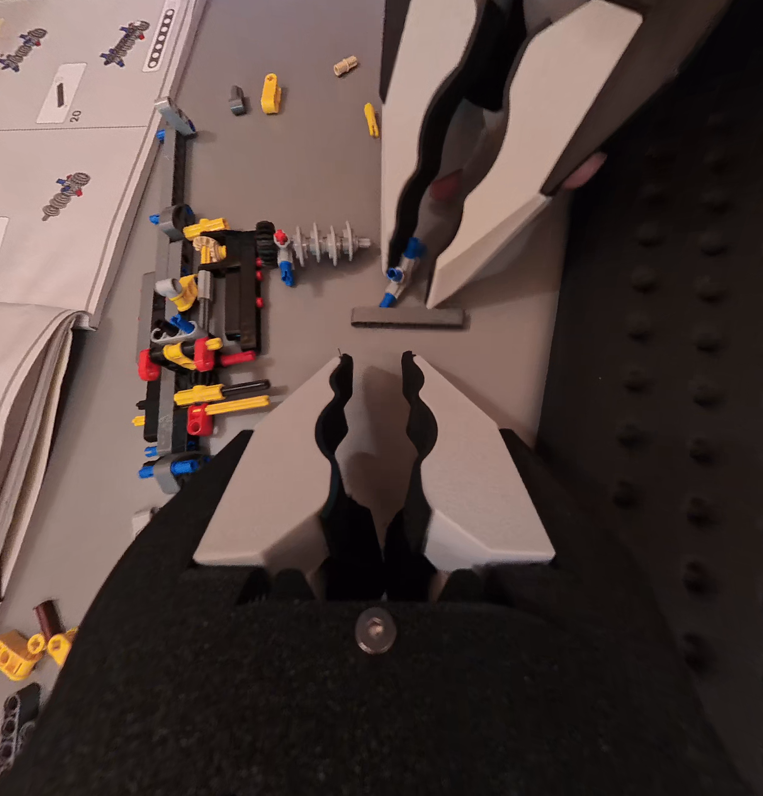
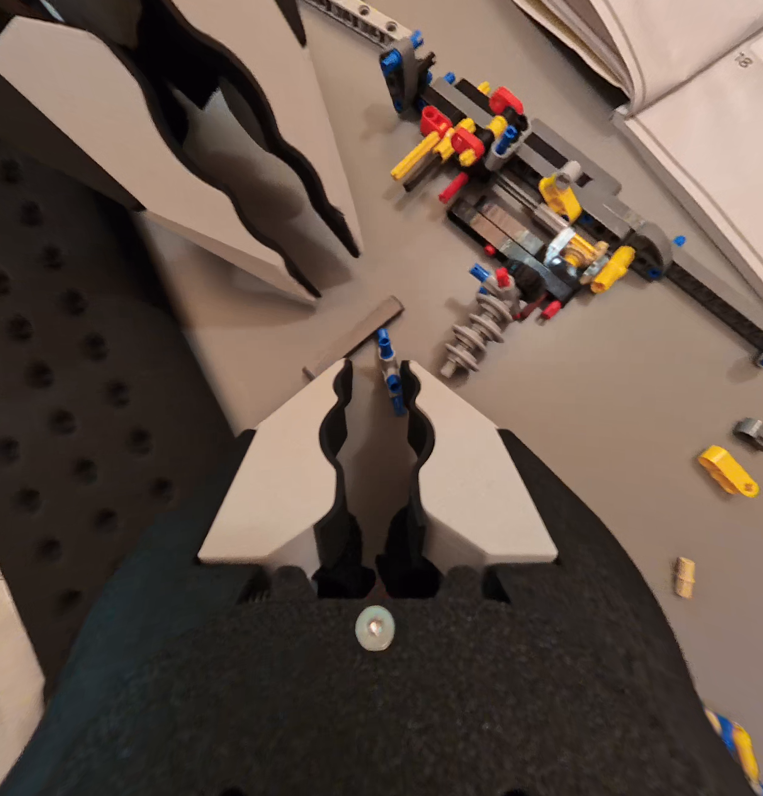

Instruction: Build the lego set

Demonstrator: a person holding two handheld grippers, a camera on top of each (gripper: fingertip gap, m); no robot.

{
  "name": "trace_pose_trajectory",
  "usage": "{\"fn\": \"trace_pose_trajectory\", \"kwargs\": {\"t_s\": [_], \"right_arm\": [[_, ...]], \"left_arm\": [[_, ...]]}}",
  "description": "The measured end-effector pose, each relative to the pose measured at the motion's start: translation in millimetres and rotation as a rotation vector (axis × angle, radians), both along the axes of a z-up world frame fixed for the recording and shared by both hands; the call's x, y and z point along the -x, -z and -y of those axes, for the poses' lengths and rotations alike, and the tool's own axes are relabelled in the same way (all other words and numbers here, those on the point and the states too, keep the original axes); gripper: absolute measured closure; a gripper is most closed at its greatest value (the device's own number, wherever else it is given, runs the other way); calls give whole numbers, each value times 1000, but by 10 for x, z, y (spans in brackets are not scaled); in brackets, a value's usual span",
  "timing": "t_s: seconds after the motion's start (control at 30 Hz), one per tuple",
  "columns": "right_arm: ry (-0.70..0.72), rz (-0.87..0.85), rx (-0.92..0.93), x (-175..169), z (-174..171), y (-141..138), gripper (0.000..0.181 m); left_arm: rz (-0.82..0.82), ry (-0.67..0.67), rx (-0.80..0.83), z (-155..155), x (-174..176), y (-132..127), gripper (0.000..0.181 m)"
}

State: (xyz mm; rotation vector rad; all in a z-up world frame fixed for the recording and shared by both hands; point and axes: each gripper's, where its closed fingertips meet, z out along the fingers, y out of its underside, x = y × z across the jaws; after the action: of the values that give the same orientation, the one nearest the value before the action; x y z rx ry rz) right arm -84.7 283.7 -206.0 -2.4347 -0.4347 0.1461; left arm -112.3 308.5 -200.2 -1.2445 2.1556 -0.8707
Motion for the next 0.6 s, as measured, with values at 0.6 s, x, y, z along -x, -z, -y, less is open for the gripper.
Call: {"fn": "trace_pose_trajectory", "kwargs": {"t_s": [0.6], "right_arm": [[-102,-3,-109,-520,-61,-173,146]], "left_arm": [[57,-67,-21,223,-127,-32,157]]}}
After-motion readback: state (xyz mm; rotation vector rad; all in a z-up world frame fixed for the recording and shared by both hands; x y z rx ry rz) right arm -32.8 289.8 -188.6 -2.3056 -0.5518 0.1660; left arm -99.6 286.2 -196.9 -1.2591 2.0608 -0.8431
